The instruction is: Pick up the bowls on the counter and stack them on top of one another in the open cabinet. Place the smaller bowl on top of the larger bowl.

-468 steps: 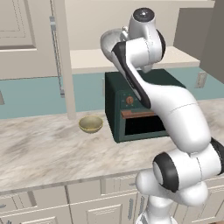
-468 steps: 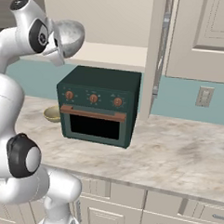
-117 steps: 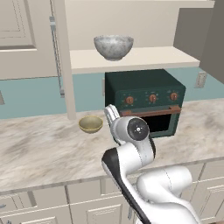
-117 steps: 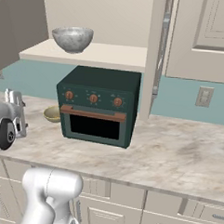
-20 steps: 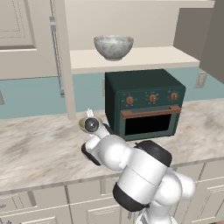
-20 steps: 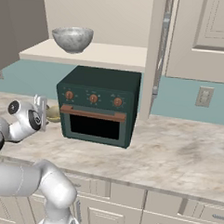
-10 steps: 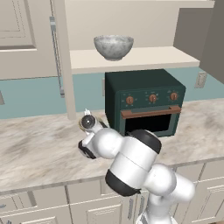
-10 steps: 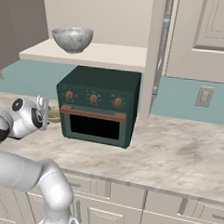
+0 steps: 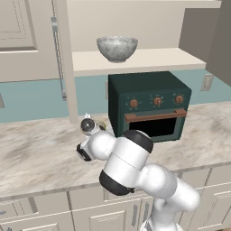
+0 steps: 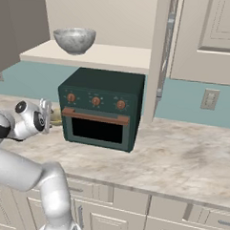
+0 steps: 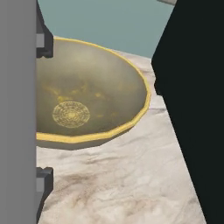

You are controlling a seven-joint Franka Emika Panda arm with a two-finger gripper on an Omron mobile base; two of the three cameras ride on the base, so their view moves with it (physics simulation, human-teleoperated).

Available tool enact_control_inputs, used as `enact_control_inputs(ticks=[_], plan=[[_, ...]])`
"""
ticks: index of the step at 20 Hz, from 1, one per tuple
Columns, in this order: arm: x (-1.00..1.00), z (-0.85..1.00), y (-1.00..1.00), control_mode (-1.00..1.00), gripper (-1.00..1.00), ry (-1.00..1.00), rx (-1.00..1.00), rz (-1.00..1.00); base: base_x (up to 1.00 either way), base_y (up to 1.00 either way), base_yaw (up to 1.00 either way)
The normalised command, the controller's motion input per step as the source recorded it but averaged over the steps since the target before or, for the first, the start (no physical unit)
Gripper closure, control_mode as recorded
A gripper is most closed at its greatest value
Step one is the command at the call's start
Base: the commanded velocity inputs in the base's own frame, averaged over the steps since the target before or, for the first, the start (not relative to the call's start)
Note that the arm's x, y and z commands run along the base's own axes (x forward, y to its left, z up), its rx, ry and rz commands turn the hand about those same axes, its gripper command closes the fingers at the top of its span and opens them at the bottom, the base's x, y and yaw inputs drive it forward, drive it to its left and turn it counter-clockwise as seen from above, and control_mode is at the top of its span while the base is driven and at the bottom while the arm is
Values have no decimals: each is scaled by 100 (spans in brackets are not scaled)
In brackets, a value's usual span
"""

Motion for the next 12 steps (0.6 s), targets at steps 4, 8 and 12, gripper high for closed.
enact_control_inputs(ticks=[4,8,12], plan=[[23,-22,10,-100,-100,1,0,-1,0,0,0],[24,-21,9,-100,-100,1,0,-1,0,0,0],[25,-17,5,-100,-100,3,0,0,0,0,0]])
